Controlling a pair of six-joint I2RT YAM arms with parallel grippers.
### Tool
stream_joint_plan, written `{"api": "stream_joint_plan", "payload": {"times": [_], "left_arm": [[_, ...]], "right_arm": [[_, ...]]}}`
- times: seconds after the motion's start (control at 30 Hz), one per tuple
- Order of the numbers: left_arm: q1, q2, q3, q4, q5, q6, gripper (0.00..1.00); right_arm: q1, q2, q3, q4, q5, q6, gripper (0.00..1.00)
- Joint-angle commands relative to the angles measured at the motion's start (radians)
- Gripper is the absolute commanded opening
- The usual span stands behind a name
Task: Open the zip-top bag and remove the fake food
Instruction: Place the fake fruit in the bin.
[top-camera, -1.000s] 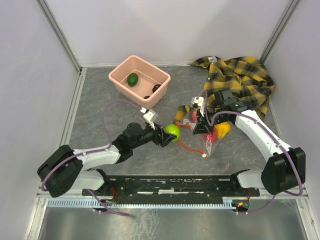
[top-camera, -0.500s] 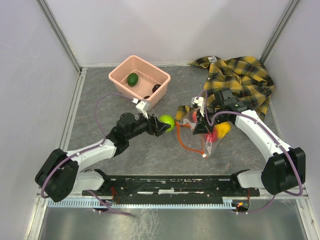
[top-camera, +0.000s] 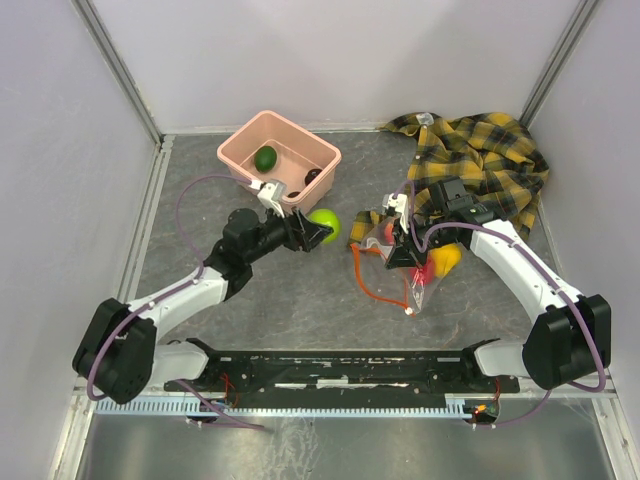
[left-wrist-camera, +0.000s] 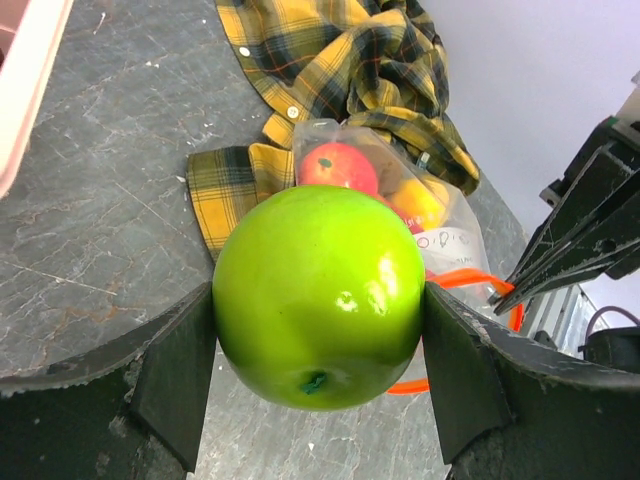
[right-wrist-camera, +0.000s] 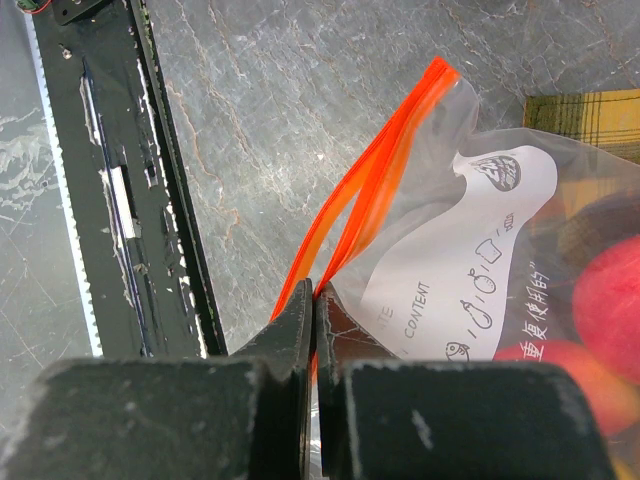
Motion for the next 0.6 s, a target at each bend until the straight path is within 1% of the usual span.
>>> {"api": "stream_joint_plan", "payload": {"times": [0.0, 0.57], "left_arm": [[0.035, 0.016, 0.060, 0.023, 0.044, -0.062, 0.28], [0.185, 0.078, 0.076, 0.130, 0.148, -0.232, 0.28]], "right_arm": [[0.003, -0.013, 0.036, 0.003, -0.011, -0.013, 0.02], [0.004, -0.015, 0.037, 0.002, -0.011, -0.015, 0.02]]}}
